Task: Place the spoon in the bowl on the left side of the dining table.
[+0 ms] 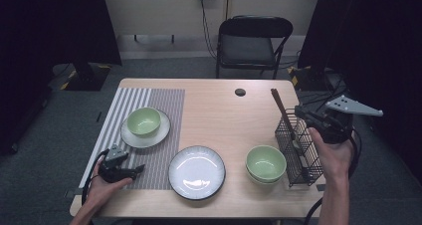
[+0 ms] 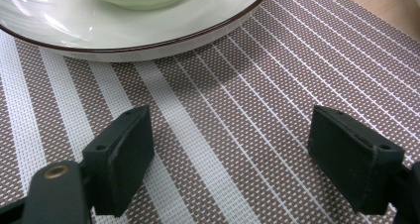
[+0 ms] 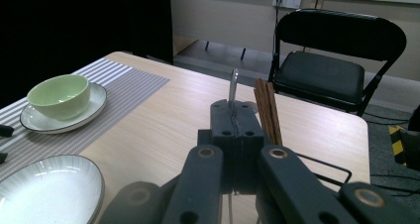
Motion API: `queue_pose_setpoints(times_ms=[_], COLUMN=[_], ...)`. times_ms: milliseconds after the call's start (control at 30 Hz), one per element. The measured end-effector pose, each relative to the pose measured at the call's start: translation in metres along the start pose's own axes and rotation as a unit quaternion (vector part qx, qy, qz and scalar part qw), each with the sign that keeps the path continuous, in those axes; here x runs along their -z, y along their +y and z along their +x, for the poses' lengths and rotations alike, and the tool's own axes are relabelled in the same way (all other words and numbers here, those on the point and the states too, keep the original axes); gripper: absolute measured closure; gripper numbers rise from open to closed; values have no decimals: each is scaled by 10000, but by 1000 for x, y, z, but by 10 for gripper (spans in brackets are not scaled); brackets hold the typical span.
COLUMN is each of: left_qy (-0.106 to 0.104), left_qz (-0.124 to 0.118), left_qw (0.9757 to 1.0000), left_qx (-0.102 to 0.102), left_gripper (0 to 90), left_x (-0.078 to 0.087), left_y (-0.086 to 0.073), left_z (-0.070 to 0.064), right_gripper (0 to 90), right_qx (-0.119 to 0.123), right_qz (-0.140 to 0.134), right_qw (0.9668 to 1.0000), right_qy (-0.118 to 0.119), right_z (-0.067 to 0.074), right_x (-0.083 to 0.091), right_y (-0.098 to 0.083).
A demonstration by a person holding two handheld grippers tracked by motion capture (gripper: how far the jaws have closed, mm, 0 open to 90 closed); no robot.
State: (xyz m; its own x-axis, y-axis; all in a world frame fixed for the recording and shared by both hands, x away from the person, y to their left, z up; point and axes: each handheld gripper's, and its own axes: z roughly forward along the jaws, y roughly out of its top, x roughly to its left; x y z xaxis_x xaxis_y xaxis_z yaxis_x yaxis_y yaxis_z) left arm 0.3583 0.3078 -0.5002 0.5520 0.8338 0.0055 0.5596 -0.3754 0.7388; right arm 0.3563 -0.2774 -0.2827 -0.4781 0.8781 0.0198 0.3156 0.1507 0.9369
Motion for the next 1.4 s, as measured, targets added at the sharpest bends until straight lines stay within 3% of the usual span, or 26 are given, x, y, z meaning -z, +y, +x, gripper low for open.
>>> queue_pose_setpoints(times_ms=[267,400,733,900,1100,1200,1400], left_qy=[15,3,-127,-380,-570,-801,-969], left_qz=[50,111,-185,-289,-509,-655,-841], left_qw=[10000,9999,9997,9988,9970,9945,9916], left_qx=[79,7,87,55,147,154,138], left_gripper=[245,245,239,234,230,233,280], left_x=[2,4,13,15,21,23,26], left_y=[1,3,14,19,30,36,49], left_z=[1,0,-8,-11,-16,-18,-23], right_gripper=[900,900,900,900,900,900,900], right_qx=[58,103,163,275,243,246,238], right_qz=[-126,-174,-227,-149,-141,-139,-186], right_qw=[9999,9997,9993,9989,9978,9971,9952], right_qy=[66,105,240,347,594,714,927], right_z=[8,12,25,36,47,53,61], right_x=[-3,-6,-16,-25,-39,-46,-57], right_y=[11,16,22,24,24,25,26])
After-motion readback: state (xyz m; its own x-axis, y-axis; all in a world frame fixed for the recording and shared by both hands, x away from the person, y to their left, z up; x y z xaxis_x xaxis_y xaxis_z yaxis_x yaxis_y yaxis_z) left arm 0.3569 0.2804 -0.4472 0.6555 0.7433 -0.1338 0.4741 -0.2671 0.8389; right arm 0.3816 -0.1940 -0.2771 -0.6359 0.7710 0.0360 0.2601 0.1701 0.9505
